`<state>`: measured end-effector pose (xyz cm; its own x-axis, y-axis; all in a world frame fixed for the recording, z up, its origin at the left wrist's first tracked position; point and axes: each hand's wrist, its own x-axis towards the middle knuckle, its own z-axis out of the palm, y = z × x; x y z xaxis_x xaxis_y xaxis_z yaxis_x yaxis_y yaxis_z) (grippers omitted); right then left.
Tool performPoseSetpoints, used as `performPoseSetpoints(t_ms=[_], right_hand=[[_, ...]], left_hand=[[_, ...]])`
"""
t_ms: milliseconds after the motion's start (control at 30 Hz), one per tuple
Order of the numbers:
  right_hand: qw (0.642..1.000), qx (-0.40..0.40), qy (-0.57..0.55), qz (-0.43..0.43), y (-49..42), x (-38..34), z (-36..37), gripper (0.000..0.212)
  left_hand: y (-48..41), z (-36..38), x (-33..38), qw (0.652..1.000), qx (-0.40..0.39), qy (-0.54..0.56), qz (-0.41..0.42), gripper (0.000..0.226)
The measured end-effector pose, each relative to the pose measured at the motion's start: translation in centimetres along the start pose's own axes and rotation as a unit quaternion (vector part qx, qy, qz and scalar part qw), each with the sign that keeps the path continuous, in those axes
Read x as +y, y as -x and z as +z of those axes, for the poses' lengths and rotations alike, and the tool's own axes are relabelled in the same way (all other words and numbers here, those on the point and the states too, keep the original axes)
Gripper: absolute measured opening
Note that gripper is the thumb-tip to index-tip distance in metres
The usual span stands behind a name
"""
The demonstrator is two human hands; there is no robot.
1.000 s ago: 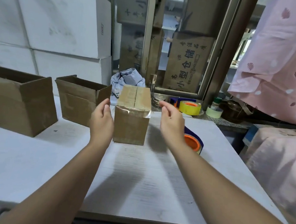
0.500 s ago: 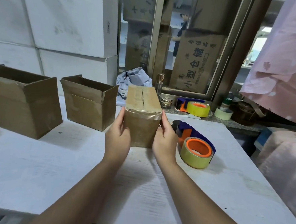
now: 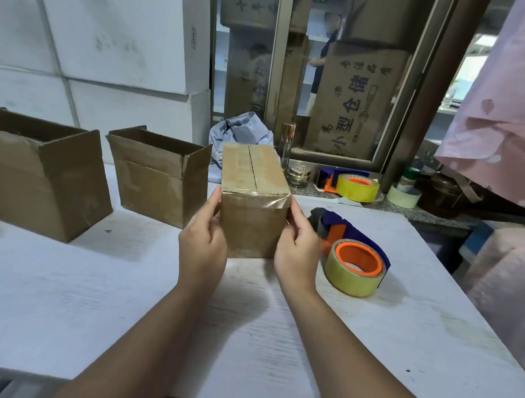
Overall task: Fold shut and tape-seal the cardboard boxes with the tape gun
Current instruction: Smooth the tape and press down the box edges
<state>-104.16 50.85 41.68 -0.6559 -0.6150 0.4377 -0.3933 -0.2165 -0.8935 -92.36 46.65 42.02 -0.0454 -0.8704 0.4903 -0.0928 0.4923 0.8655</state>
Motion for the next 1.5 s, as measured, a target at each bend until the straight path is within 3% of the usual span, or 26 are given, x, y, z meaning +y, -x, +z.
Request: performPoseSetpoints(t_ms=[100, 200, 533, 800, 1000, 1233, 1500], right_hand=[[0.998, 0.016, -0.06, -0.001, -0.4, -0.8, -0.8, 0.045], [0.998, 0.027, -0.05, -0.021, -1.2, -1.4, -1.6, 0.03], [0.987, -0.139, -0.079, -0.023, -3.0, -2.3, -2.8, 0.025], [0.973, -0.2, -0.117, 0.004, -3.3, -2.4, -3.7, 0.032], [0.972, -0.195, -0.129, 0.015, -3.4, -2.4, -4.1, 0.033], [0.972, -0.187, -0.139, 0.016, -3.4, -2.4, -3.9, 0.032], [0.972, -0.183, -0.148, 0.029, -3.8, -2.0, -3.7, 0.027]], left_hand=[[-0.5, -0.5, 0.2, 0.998, 0.023, 0.046, -0.018, 0.04], [-1.2, -1.1, 0.3, 0.995, 0.021, 0.09, -0.048, 0.028], [-2.6, -2.4, 1.3, 0.98, -0.045, 0.18, -0.068, 0.027], [-3.3, -3.1, 0.8, 0.984, -0.084, 0.145, -0.058, 0.036], [-4.2, -3.7, 0.9, 0.988, -0.137, 0.071, 0.003, 0.037], [-4.9, -3.6, 1.5, 0.988, -0.14, 0.002, 0.069, 0.026], [-6.2, -3.8, 1.8, 0.972, -0.229, 0.036, 0.03, 0.019]])
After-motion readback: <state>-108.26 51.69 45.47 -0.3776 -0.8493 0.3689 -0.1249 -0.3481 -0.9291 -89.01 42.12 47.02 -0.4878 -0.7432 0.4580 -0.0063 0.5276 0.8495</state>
